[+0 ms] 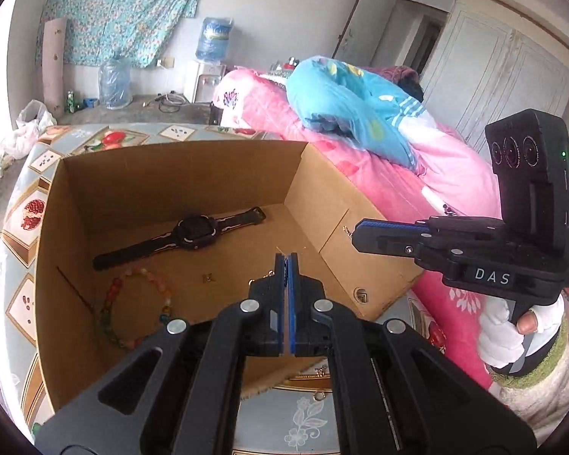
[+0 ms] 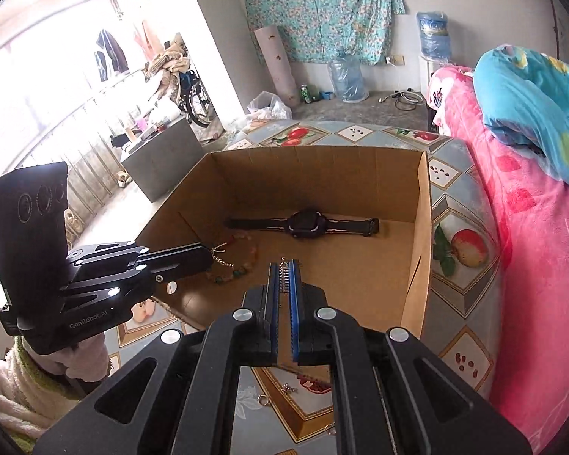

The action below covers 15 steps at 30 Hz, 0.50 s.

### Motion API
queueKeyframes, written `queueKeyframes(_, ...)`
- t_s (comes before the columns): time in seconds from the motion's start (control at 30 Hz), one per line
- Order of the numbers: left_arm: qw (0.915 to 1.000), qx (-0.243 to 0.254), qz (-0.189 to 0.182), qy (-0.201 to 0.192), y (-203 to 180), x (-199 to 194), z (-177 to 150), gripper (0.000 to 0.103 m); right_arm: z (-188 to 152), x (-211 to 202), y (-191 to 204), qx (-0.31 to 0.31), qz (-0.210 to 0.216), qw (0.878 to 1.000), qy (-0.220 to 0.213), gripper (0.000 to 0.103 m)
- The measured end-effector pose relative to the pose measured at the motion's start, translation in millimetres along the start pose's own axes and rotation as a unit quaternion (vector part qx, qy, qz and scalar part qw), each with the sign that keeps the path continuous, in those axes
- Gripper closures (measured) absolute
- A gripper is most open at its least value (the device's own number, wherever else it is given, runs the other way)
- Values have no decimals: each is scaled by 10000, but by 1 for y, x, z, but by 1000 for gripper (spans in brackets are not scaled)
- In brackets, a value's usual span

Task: Organize jewelry
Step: 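Carry both charms over the box and open both grippers to drop them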

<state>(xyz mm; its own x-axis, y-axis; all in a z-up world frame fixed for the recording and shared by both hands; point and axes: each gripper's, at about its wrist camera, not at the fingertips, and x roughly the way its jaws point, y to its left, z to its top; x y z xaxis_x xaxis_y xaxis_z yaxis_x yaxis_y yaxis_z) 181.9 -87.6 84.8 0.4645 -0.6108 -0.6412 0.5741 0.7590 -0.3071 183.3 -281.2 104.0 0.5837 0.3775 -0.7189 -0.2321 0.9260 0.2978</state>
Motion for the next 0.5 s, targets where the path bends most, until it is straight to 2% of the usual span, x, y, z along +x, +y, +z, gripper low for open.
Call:
queueKeyframes(0.23,9983,-133,109,548,10,55,18,102,26,41,-22,-3,-128,9986,504,98)
queueKeyframes(0.37,9963,-353,132,779,17,68,24,101,31,53,-27,-45,-198,9978,632,97)
queueKeyframes(0.43,9966,-385,140,710,18,67,28,91,33,55,-30,-11,-202,9980,605,95)
queueKeyframes(0.5,9966,-416,177,693,20,69,30,89,34,54,-32,-6,-204,9983,547,94)
